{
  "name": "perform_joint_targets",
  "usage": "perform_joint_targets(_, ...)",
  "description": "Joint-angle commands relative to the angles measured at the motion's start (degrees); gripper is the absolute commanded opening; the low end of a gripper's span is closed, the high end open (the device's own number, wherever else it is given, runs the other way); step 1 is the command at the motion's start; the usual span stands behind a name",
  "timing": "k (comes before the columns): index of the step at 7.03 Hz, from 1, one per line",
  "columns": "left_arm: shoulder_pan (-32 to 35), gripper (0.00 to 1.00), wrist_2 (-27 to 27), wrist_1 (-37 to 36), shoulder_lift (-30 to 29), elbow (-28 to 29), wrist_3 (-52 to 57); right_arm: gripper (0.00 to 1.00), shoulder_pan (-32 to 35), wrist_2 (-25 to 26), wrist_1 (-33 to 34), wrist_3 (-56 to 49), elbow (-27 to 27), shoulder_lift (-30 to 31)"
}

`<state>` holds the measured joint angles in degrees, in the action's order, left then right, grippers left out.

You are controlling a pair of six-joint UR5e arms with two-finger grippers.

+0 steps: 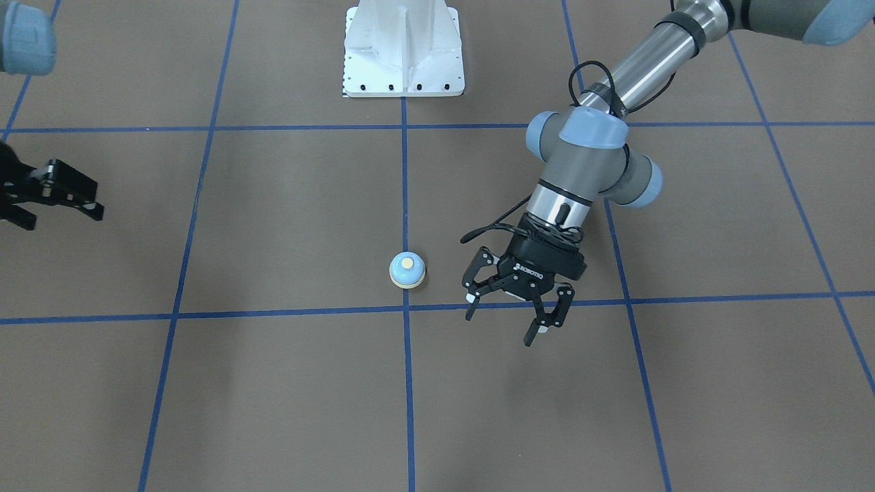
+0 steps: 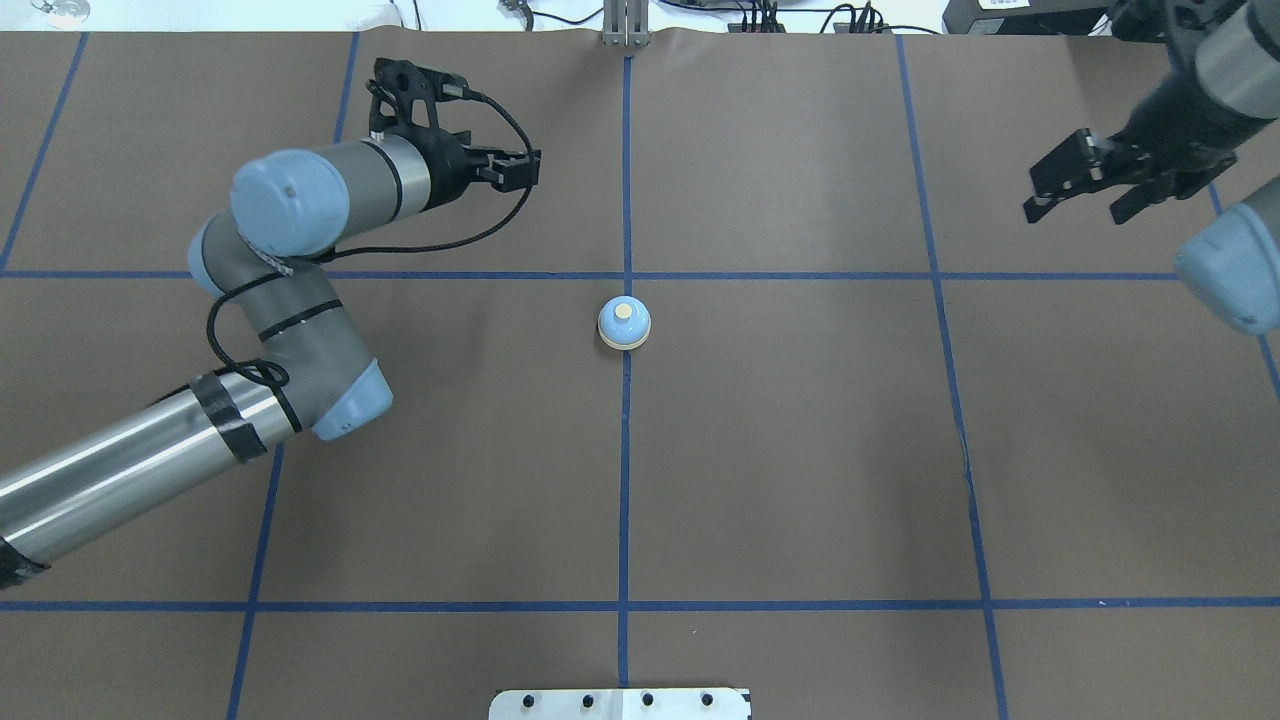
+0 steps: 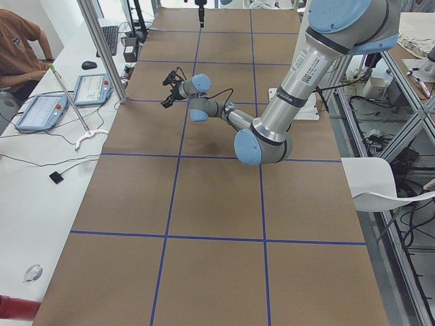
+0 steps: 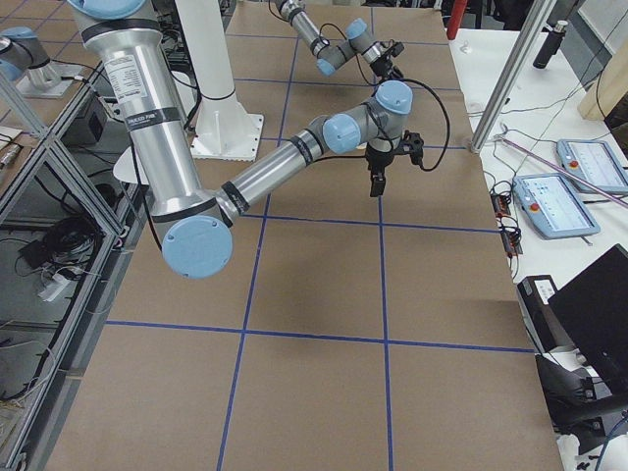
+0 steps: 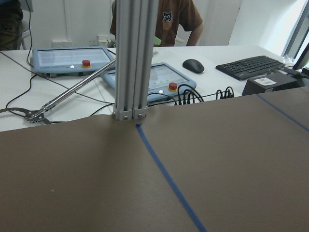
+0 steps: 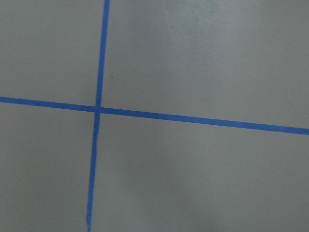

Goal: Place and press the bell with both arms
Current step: 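Withdraw the left gripper from the bell while the right arm reaches in, then move the right gripper over the bell's cream button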

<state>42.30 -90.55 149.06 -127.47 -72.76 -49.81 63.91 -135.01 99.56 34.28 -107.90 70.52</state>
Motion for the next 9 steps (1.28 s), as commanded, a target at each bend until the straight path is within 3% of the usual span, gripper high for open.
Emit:
perform_joint_targets(1, 6.7, 1.0, -15.5, -9.3, 0.5, -1.1, -1.6, 1.0, -6.8, 3.7, -0.2, 7.9, 2.6, -7.6)
perform_joint_targets(3, 15.2, 1.0, -30.5, -18.4, 5.9, -6.8, -1.3, 1.0, -13.6, 12.1, -2.7, 14.1, 5.1, -12.0)
perform_joint_targets(4, 18.4, 1.0, -34.9, -20.2, 9.2, -10.6, -0.9, 1.0, -17.3, 15.4, -9.1, 18.6, 8.8, -13.4)
perform_joint_targets(5, 20.0, 1.0, -36.2, -20.5, 12.7, -14.0, -0.9, 0.99, -19.9, 18.0, -15.2, 21.4, 12.8, -13.9)
perform_joint_targets(7, 22.6, 1.0, -39.3, -22.1, 18.0, -19.4, -0.6, 0.99, -22.8, 19.3, -16.5, 26.7, 21.4, -21.7)
perform_joint_targets(9, 23.6, 1.0, -41.0, -22.1, 21.6, -23.4, -0.6, 0.98, -25.8, 21.4, -16.5, 28.6, 25.4, -25.9)
